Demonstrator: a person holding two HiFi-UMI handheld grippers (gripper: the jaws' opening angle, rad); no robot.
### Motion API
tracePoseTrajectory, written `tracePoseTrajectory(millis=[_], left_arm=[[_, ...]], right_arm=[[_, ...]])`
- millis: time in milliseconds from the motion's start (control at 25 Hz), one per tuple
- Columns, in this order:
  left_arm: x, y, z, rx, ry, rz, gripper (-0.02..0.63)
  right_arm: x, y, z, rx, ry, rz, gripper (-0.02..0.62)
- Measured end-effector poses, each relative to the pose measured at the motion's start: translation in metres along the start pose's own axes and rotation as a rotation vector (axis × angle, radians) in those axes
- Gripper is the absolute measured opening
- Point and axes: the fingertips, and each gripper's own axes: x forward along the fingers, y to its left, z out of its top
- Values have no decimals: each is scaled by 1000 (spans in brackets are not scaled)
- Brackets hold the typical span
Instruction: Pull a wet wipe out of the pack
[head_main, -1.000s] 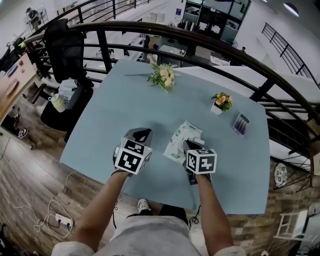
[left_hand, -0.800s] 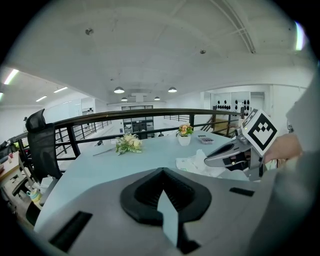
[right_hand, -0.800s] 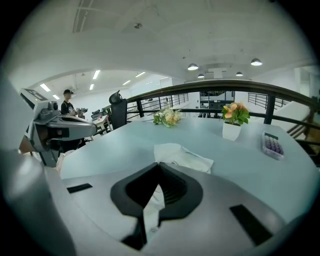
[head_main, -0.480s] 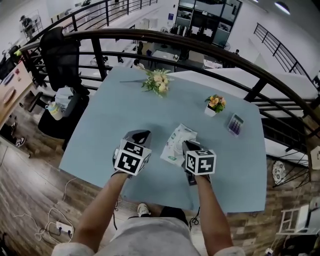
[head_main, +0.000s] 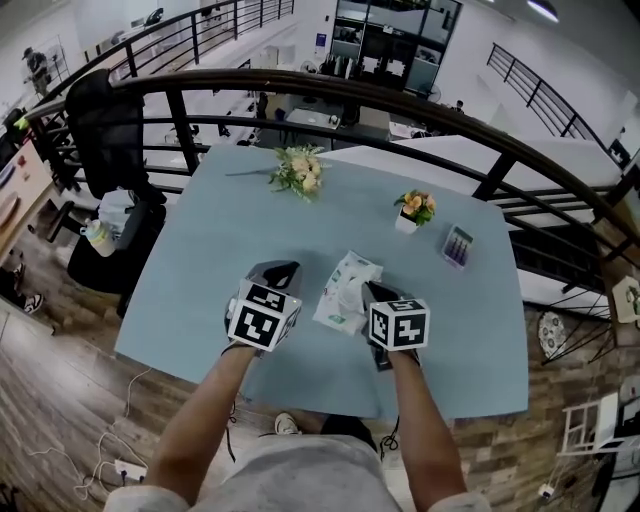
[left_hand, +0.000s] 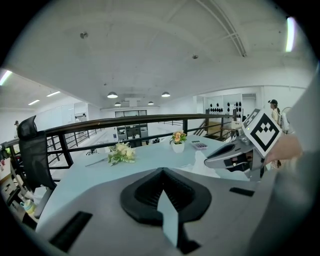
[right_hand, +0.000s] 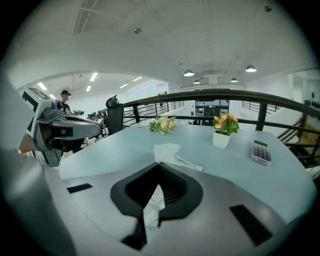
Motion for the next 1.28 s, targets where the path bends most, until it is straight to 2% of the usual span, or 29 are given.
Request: tracePoseTrajectory(millis=[680, 1280], left_arm=[[5, -24, 17, 44, -14, -102, -6], [10, -50, 32, 78, -31, -153, -6]], right_arm=[[-26, -8, 12, 39, -45, -73, 6], [-50, -17, 22, 46, -91, -116, 6]])
